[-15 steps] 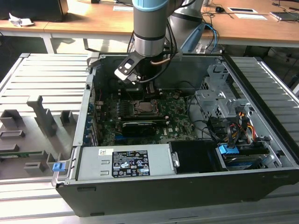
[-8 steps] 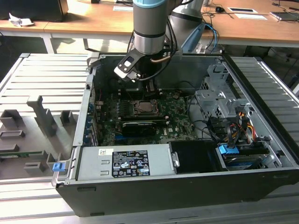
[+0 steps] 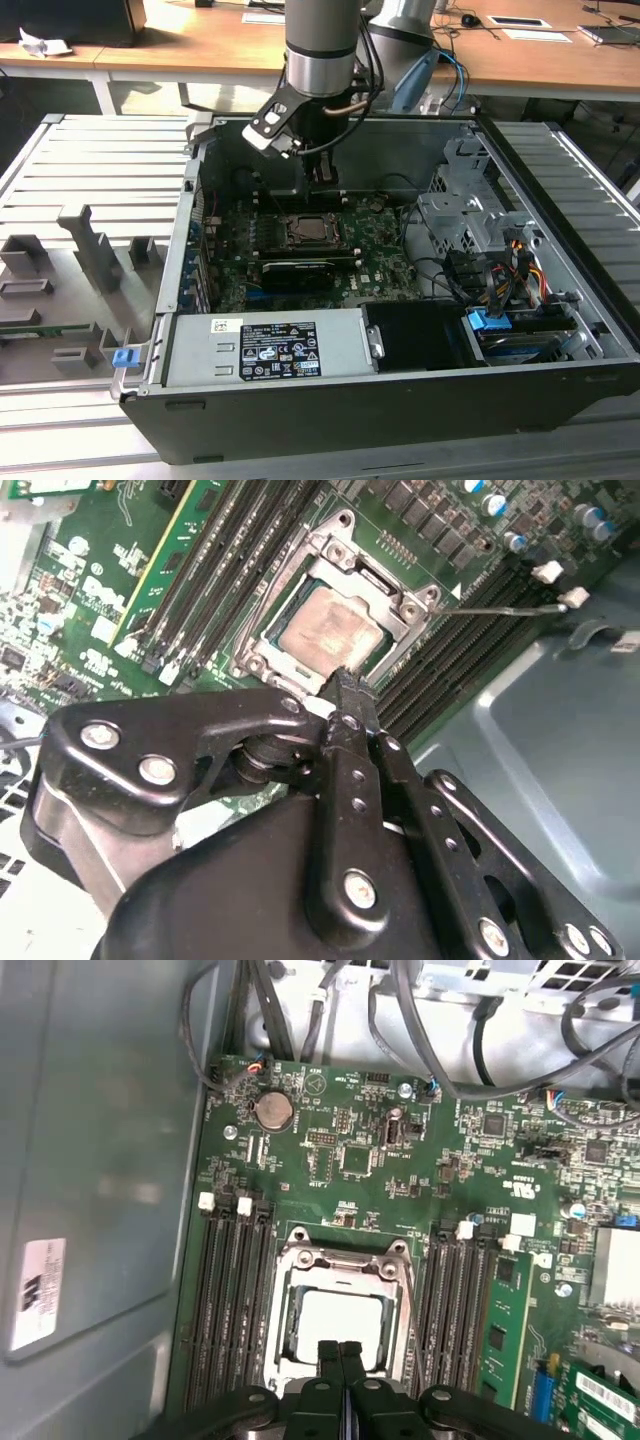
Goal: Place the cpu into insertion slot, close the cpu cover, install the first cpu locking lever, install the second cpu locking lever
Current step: 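Install the first cpu locking lever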
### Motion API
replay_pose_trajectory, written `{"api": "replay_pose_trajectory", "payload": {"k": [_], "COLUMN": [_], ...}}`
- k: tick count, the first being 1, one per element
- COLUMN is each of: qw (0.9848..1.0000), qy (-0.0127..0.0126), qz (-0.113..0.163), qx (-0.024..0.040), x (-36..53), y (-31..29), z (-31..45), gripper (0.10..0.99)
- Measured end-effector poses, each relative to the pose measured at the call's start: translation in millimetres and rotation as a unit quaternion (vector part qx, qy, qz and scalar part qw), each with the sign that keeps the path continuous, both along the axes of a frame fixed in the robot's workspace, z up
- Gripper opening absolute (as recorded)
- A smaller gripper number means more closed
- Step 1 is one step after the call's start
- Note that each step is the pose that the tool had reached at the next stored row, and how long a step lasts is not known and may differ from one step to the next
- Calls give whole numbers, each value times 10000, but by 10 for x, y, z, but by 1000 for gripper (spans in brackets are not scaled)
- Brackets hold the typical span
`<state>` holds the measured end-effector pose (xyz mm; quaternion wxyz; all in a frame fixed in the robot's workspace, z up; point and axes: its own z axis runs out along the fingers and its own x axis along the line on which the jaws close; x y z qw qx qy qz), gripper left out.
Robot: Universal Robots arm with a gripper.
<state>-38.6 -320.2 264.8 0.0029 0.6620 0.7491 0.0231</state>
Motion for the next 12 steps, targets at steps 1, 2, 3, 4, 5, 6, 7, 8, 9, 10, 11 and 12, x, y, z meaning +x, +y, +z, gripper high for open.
{"api": "replay_pose_trajectory", "payload": {"k": [1,2,3,4,5,6,7,8,9,10,11,12], "qw": [10000,10000,10000,10000,10000,10000,10000,10000,10000,9999,9998,9998], "qy": [0,0,0,0,0,-1,0,1,2,2,2,1], "qz": [0,0,-1,-1,-1,-1,7,37,64,133,183,209], "qx": [0,0,0,0,1,1,1,0,0,0,0,0], "x": [0,0,-1,-1,-1,-1,-1,-1,-1,0,-1,-1], "y": [0,0,0,0,0,0,0,0,0,0,0,0], "z": [26,53,89,119,128,128,129,130,130,130,131,130], "gripper": [106,106,106,106,106,106,106,106,106,106,106,106]}}
